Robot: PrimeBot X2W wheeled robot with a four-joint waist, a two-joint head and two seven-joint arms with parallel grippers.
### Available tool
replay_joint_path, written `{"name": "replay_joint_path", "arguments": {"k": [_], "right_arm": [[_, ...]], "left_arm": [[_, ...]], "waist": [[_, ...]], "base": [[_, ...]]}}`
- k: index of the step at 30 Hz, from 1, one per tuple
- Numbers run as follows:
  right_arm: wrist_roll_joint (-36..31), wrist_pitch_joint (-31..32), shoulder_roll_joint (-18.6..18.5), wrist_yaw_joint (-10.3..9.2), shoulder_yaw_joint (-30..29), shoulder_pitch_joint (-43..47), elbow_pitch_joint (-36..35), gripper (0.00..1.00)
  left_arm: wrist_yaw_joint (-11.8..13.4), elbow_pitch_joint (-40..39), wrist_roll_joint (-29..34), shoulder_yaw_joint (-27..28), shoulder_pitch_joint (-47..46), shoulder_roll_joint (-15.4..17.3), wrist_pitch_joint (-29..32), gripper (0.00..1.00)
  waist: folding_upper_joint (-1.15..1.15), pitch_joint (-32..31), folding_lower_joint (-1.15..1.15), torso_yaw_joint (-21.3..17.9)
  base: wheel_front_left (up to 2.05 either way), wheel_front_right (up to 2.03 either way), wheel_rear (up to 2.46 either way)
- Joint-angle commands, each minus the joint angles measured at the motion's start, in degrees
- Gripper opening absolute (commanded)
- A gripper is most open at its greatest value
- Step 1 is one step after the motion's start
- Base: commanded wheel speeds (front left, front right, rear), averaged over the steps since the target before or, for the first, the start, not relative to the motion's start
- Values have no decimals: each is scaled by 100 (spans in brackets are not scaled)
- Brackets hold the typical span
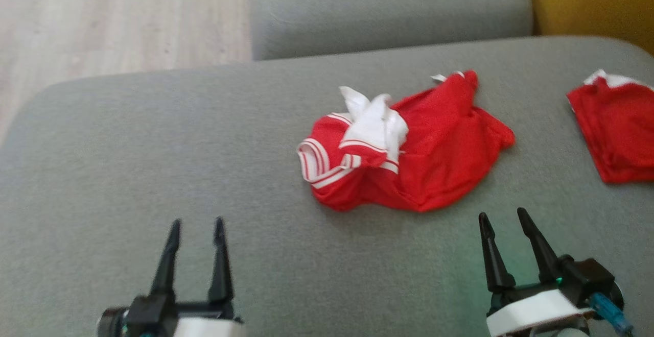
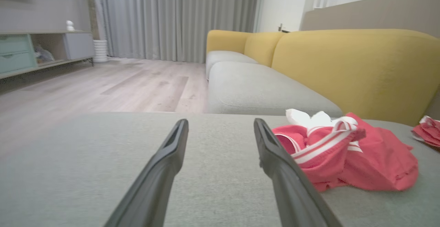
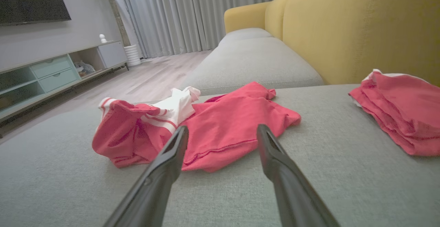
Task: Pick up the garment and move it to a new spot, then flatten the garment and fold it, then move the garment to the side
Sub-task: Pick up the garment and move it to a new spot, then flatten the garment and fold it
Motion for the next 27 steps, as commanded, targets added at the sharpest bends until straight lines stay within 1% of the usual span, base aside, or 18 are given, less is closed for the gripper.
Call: {"name": "replay_joint_path", "arguments": {"k": [1, 4, 8, 15, 27], "right_arm": [[3, -22, 2, -11, 113, -120, -188, 100], [-10, -22, 18, -11, 83, -40, -205, 100], [-21, -22, 33, -11, 69, 23, -211, 100], [-25, -22, 51, -11, 50, 75, -230, 100], [-34, -22, 62, -11, 6, 110, -226, 100]], "left_arm": [[20, -232, 49, 207, -170, -15, -54, 100], [4, -474, 236, 345, 155, -28, -54, 100], [-28, -555, 358, 348, 368, -36, -54, 100], [16, -552, 390, 210, 403, -39, -54, 100], [79, -463, 753, 126, 385, -40, -54, 100]], "waist": [[0, -154, 1, 165], [0, -208, 1, 257], [0, -227, 1, 329], [0, -218, 1, 362], [0, -244, 1, 358]], "base": [[0, 0, 0], [0, 0, 0], [0, 0, 0], [0, 0, 0], [0, 0, 0]]}}
